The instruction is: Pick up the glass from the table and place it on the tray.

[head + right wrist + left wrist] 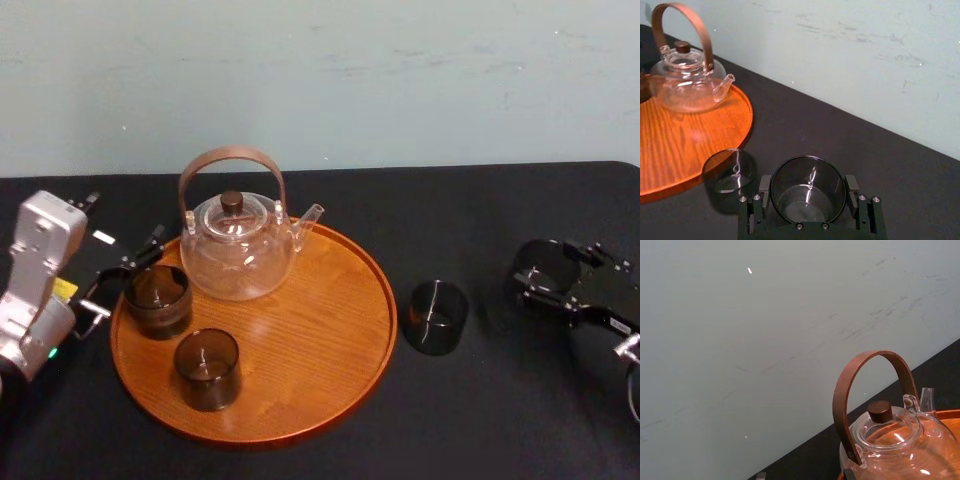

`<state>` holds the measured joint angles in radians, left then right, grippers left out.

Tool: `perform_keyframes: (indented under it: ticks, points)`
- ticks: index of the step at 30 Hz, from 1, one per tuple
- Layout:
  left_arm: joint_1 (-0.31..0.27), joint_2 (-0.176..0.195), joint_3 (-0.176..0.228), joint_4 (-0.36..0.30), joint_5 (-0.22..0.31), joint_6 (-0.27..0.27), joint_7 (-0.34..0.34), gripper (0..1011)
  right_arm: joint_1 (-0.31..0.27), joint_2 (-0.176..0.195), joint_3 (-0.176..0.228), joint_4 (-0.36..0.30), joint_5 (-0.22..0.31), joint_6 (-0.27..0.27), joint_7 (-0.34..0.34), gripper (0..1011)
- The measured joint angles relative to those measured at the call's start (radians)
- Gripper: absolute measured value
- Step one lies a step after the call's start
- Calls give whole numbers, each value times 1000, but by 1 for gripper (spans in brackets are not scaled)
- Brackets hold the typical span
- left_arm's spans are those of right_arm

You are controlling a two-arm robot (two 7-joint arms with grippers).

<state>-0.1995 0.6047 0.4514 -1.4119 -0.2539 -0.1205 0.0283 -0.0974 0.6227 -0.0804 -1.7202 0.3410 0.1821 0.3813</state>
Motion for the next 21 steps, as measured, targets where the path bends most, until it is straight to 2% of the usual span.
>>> perform_keyframes:
  ticks: [9,10,11,15,21]
  points:
    - [0,0,0,0,0,0,0,1002,-67,39,10,-36,7,-30,31,903]
    - [0,0,0,0,0,0,0,1001,-93,70,-10,-54,15,-56,73,903]
    - [0,0,0,0,0,0,0,1001,-92,70,-10,-54,15,-56,73,903]
    - [0,0,0,0,0,0,0,1001,-90,87,-50,-68,10,-69,109,903]
    - [0,0,0,0,0,0,0,1001,-81,97,-74,-73,14,-75,118,903]
